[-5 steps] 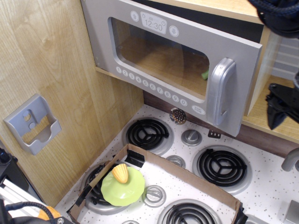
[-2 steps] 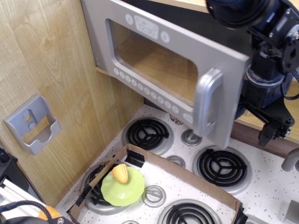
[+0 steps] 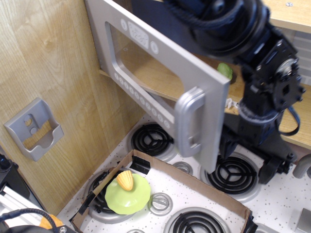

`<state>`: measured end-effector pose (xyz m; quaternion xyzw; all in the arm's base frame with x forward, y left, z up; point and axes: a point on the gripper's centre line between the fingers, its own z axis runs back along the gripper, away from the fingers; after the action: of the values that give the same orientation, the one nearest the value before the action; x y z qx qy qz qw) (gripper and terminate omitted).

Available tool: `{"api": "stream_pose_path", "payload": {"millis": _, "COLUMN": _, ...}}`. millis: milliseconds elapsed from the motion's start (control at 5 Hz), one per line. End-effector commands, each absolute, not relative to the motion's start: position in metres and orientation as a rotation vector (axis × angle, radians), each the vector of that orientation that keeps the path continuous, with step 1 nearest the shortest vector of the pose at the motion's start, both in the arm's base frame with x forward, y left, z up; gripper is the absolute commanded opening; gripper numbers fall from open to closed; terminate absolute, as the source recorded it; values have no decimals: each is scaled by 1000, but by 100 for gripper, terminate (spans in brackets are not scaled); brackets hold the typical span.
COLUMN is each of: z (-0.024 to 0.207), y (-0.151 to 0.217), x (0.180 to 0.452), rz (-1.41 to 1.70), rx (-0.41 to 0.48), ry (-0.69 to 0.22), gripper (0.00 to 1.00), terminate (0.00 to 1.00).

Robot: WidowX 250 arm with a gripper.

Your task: Open microwave

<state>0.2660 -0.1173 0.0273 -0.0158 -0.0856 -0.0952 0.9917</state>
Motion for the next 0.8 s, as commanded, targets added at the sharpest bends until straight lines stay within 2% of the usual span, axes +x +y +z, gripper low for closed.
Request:
{"api": "stream_pose_path", "payload": {"millis": 0, "z": 30, "y": -88, "x": 231, "rz": -42, "rx": -102, "ry": -173, "gripper": 100, "terminate": 0}}
{"api": "stream_pose_path", "payload": {"millis": 600, "z": 31, "y": -25, "x": 213, "rz": 63, "rx": -12, "ry": -189, "gripper": 100, "terminate": 0}}
